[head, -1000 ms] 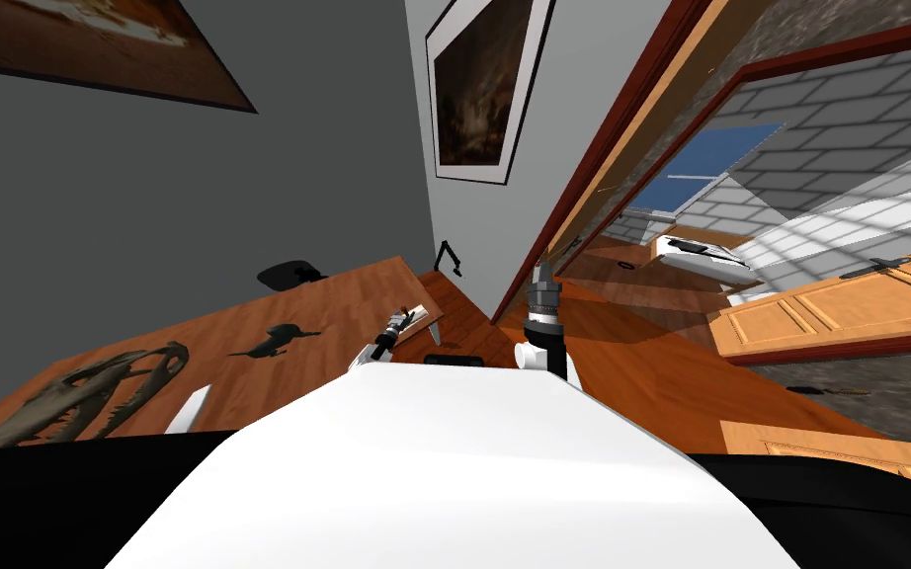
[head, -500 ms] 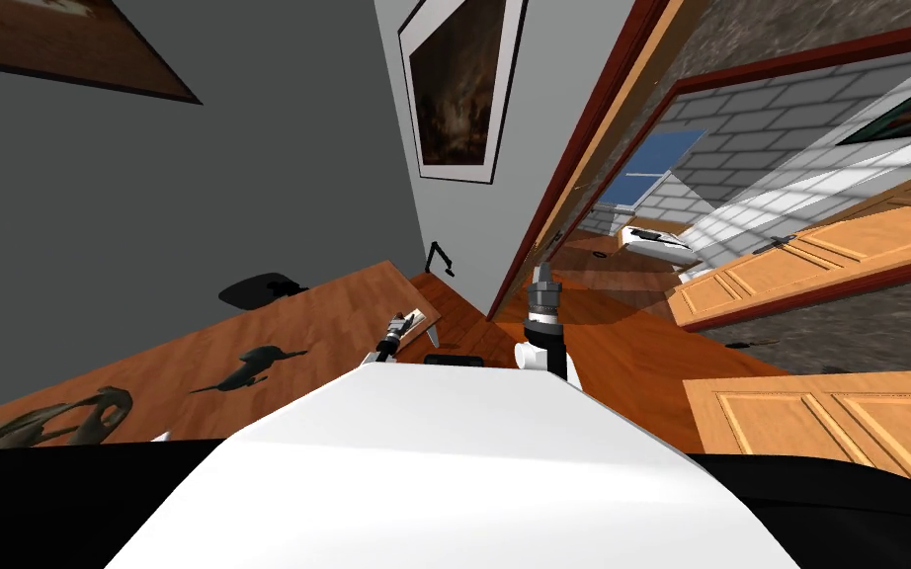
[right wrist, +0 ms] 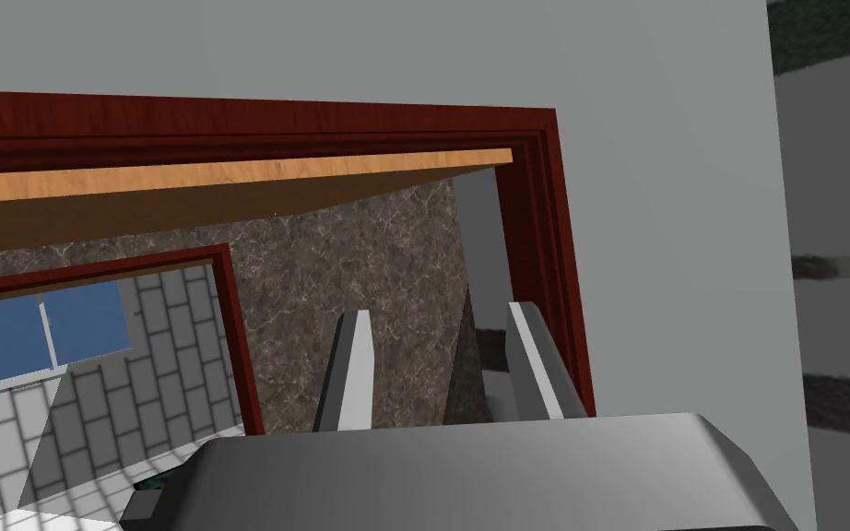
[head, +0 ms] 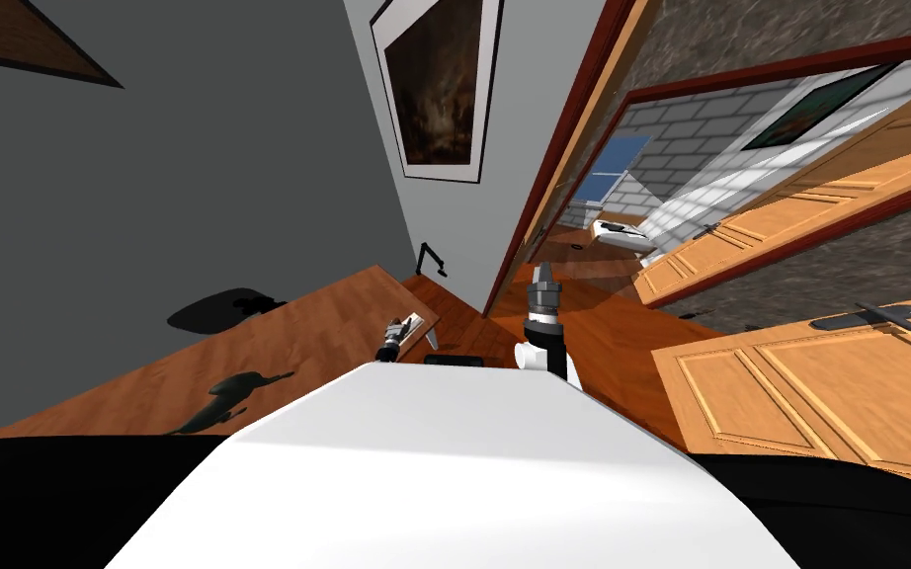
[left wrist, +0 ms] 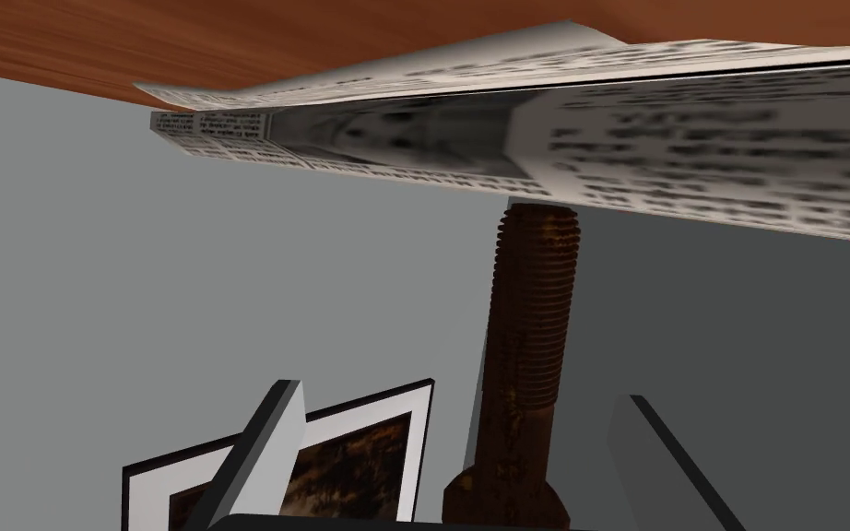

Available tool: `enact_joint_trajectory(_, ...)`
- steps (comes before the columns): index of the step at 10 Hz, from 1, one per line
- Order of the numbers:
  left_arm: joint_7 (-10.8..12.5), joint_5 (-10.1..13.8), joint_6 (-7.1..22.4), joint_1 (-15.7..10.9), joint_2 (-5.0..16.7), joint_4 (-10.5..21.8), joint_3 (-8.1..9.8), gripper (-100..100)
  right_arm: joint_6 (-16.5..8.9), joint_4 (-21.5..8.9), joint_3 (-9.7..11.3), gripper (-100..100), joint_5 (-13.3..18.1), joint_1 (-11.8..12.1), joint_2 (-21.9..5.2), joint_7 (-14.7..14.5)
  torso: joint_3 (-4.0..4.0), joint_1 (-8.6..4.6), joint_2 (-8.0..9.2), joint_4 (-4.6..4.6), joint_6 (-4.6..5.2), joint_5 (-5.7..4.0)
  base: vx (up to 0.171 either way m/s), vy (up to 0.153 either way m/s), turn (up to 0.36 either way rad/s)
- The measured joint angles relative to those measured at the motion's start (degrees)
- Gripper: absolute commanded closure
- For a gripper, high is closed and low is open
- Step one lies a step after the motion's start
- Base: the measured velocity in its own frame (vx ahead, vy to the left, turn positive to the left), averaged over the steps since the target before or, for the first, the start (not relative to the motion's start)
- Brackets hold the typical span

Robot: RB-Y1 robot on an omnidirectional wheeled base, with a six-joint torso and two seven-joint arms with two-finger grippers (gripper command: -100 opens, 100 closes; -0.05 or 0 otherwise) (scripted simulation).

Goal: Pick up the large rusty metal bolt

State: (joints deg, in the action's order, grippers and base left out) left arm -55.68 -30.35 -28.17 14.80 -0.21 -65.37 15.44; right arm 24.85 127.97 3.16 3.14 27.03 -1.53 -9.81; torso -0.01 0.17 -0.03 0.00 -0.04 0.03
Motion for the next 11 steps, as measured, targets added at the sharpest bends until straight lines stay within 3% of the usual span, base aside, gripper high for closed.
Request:
enact_joint_trajectory(2,-0.61,-0.44,0.65,1.82,-1.72,-2.31,1.11,-100,0.0,0.0,0.0,0,0.0,0.0,0.0,0.0,-0.01,-0.02,-0.01,0.0,0.0,-0.01,-0.002,0.038,-0.12)
enact_joint_trajectory(3,-0.69,-0.48,0.76,1.94,-1.84,-2.5,1.2,100,0.0,0.0,0.0,0,0.0,0.01,0.0,0.0,-0.02,-0.07,-0.03,-0.01,-0.03,-0.01,0.0,0.0,0.0)
enact_joint_trajectory(7,-0.7,-0.49,0.74,1.92,-1.82,-2.48,1.18,100,0.0,0.0,0.0,0,0.0,0.01,0.01,0.0,-0.03,-0.18,-0.05,-0.01,-0.04,-0.03,0.0,0.0,0.0)
enact_joint_trajectory(8,-0.7,-0.49,0.74,1.92,-1.82,-2.48,1.18,0,0.0,0.0,0.0,0,0.0,0.01,0.01,0.0,-0.03,-0.18,-0.05,-0.01,-0.03,-0.04,0.0,0.0,0.0)
enact_joint_trajectory(9,-0.69,-0.49,0.74,1.92,-1.82,-2.48,1.18,100,0.0,0.0,0.0,0,0.0,0.01,0.01,0.0,-0.03,-0.18,-0.05,-0.01,-0.04,-0.04,-0.006,-0.07,0.382)
enact_joint_trajectory(11,0.67,0.33,-0.18,-1.16,1.77,1.12,-1.12,100,0.0,0.0,0.0,0,0.0,0.02,0.02,0.0,-0.05,-0.53,-0.07,-0.04,-0.08,-0.09,-0.003,-0.118,0.353)
